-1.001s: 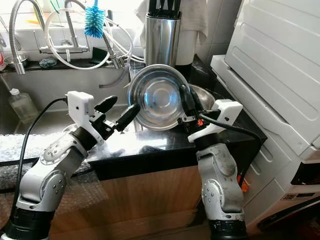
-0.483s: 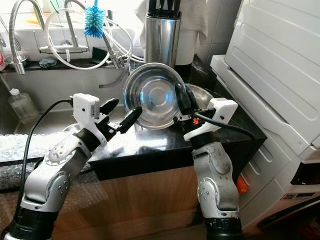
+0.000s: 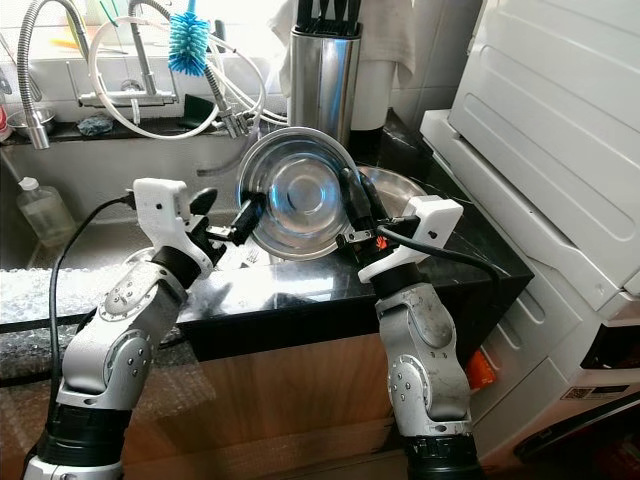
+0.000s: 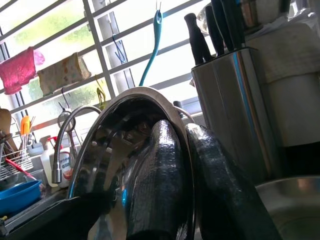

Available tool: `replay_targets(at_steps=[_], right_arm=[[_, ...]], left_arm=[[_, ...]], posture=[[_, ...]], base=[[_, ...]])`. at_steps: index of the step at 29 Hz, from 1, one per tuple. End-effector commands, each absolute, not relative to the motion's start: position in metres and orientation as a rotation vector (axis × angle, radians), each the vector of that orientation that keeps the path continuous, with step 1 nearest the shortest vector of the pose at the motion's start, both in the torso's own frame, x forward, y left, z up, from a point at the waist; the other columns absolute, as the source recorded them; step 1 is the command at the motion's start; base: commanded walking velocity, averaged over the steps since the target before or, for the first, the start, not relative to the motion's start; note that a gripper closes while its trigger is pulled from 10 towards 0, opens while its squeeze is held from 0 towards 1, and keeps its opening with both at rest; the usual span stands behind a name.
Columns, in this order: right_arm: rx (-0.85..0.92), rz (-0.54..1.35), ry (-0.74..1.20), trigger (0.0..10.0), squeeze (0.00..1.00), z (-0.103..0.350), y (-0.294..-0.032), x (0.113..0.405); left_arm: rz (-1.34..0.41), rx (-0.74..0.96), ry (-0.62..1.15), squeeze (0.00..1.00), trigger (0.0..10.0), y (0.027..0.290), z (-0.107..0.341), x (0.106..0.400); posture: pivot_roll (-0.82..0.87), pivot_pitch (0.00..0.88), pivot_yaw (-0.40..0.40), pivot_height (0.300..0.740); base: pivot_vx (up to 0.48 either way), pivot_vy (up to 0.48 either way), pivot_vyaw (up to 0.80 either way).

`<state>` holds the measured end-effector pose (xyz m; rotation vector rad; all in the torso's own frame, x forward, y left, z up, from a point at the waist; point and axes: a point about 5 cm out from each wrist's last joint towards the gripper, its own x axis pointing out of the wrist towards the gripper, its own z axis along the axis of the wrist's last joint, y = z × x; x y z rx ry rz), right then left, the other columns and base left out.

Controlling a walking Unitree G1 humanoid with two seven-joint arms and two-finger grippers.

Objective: Kitchen organization

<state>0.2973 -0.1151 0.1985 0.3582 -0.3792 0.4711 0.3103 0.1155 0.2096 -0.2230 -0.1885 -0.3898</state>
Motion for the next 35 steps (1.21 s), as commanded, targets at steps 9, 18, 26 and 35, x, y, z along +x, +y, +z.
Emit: replay_targets(at_steps=[9, 18, 26, 35], right_arm=[[0.326, 0.468, -0.388, 10.0, 0.00, 0.203, -0.116, 0.301], [0.313, 0.458, -0.379, 10.0, 0.00, 0.202, -0.116, 0.304], [0.295, 0.430, -0.371, 10.0, 0.00, 0.201, -0.121, 0.306], [0.303, 0.425, -0.374, 10.0, 1.00, 0.203, -0.123, 0.308]], left_arm=[[-0.307, -0.236, -0.188, 0.00, 0.0, 0.126, 0.210, 0.316], [-0.300, -0.234, -0.196, 0.00, 0.0, 0.127, 0.212, 0.318], [-0.320, -0.233, -0.214, 0.00, 0.0, 0.124, 0.215, 0.318], [-0.321, -0.232, -0.221, 0.00, 0.0, 0.124, 0.215, 0.318]], posture=[[-0.13, 0.000, -0.069, 0.740], [-0.13, 0.000, -0.065, 0.740], [-0.13, 0.000, -0.064, 0.740], [-0.13, 0.000, -0.070, 0.740]], base=[[0.000, 0.000, 0.00], [0.000, 0.000, 0.00], [0.000, 0.000, 0.00], [0.000, 0.000, 0.00]])
